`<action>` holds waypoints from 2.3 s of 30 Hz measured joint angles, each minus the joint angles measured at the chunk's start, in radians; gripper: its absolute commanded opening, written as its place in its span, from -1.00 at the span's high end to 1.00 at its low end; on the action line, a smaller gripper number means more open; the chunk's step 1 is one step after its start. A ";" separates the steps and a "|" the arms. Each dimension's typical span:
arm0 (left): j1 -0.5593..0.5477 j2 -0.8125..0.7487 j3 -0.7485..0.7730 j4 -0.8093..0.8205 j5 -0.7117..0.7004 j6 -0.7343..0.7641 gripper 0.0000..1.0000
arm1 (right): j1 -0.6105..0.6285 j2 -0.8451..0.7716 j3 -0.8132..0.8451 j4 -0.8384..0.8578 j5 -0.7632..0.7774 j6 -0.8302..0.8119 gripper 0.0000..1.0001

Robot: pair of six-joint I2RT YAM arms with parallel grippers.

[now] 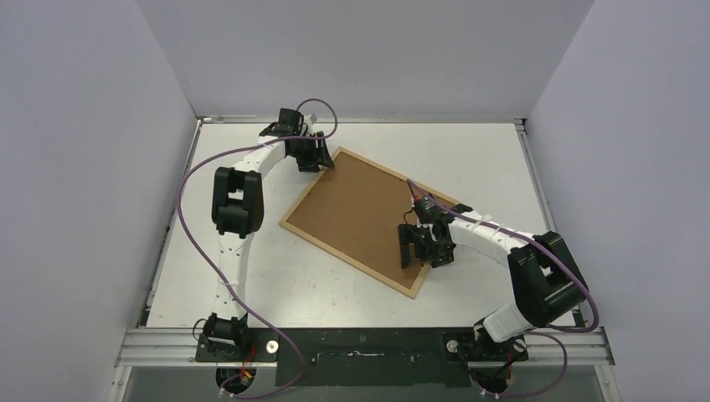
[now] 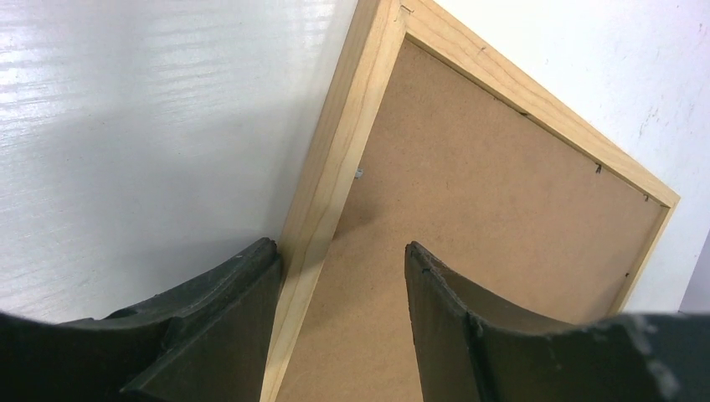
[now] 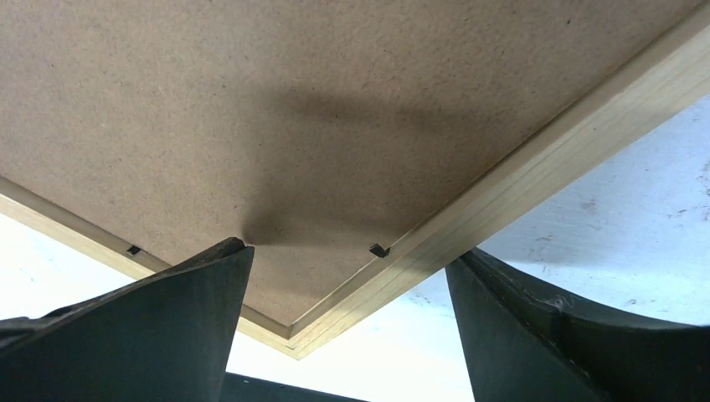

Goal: Put the photo into the frame

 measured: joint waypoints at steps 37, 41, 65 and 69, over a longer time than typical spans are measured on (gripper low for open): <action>0.074 -0.592 -0.762 -0.147 -0.155 -0.036 -0.13 | -0.332 0.625 0.790 0.098 0.045 -0.110 -0.80; 0.074 -0.591 -0.762 -0.146 -0.147 -0.056 -0.13 | -0.330 0.600 0.741 0.119 0.009 -0.111 -0.79; 0.155 -0.537 -0.618 -0.092 -0.130 -0.060 -0.23 | 0.130 0.365 0.750 -0.062 0.180 -0.210 -0.65; 0.229 -0.627 -0.618 -0.098 -0.205 -0.059 -0.91 | 0.324 0.378 0.774 -0.094 0.150 -0.270 -0.56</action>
